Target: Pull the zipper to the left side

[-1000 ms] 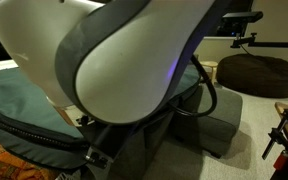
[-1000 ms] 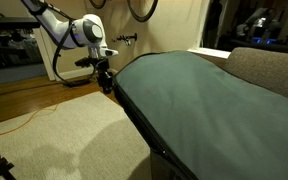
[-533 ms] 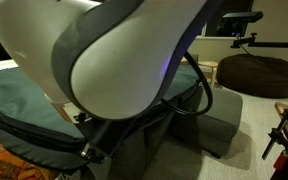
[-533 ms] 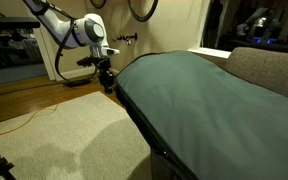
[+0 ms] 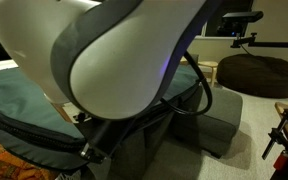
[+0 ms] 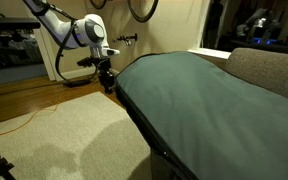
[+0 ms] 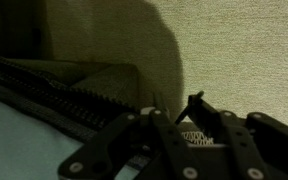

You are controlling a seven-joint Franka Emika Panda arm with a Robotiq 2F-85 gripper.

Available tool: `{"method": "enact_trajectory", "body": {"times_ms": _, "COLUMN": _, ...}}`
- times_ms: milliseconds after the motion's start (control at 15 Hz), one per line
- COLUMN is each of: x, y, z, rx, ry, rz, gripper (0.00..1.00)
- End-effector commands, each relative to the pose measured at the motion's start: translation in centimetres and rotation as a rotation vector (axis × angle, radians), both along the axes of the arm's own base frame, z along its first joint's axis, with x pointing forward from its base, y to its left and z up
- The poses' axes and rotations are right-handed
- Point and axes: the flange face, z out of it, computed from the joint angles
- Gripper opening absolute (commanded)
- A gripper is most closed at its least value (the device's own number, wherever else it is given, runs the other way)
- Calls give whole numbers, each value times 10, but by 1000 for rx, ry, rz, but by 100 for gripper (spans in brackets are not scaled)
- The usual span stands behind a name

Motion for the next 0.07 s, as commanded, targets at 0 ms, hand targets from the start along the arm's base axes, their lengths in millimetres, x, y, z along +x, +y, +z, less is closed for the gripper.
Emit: {"method": "enact_trajectory", "body": {"times_ms": 0, "x": 0, "y": 1, "z": 0, "rx": 0, "ry": 1, "rz": 0, "gripper": 34}}
